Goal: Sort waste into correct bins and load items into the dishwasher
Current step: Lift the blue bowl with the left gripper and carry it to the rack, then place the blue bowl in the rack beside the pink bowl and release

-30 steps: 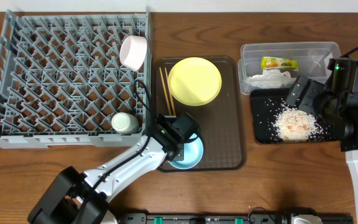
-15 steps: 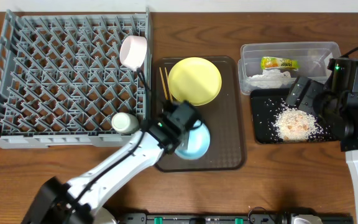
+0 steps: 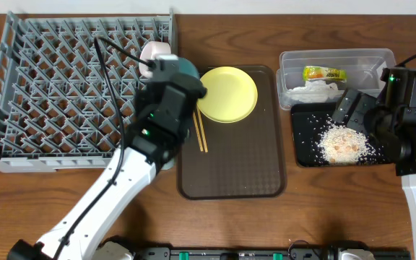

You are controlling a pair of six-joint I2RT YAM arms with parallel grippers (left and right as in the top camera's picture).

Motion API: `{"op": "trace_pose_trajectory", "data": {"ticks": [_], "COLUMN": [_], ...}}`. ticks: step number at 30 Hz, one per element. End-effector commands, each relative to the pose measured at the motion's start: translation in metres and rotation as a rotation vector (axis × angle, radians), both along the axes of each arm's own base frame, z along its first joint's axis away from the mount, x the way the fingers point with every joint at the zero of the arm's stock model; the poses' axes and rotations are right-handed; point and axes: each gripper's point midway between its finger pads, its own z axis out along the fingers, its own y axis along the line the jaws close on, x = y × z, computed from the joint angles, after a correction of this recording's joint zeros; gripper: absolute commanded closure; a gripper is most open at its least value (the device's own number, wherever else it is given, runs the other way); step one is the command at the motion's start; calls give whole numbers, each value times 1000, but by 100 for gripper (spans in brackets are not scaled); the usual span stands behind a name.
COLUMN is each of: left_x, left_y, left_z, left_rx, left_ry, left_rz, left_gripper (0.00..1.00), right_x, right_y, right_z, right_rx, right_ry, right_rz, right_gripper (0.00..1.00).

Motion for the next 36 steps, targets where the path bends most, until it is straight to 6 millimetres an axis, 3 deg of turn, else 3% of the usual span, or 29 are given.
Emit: {"op": "trace_pose_trajectory", "data": {"ticks": [1,4,7,13,17,36], "left_x": [-1,-3,-6,4,7,10], "left_y": [51,78,91,88,88,82], "left_z": [10,5,4,-21,-28,-40], "left_rx": [243,368,472,560,592,529], "left_ry": [25,71,68,134,138,100], "left_rz": [181,297,415,424,446,437], "left_gripper": [93,93,93,93,92,93], "right_x": [1,1,1,1,1,1], "right_y": [-5,-5,-5,-5,-5,-5], "right_z": [3,3,3,3,3,3], "right_rx": [-6,-6,-6,-6,-6,-6], "right_ry": [-9,-9,-9,-9,-9,-9], "right_rz": [-24,-24,-24,-24,-24,-24], "right_gripper": [1,1,1,1,1,1]}}
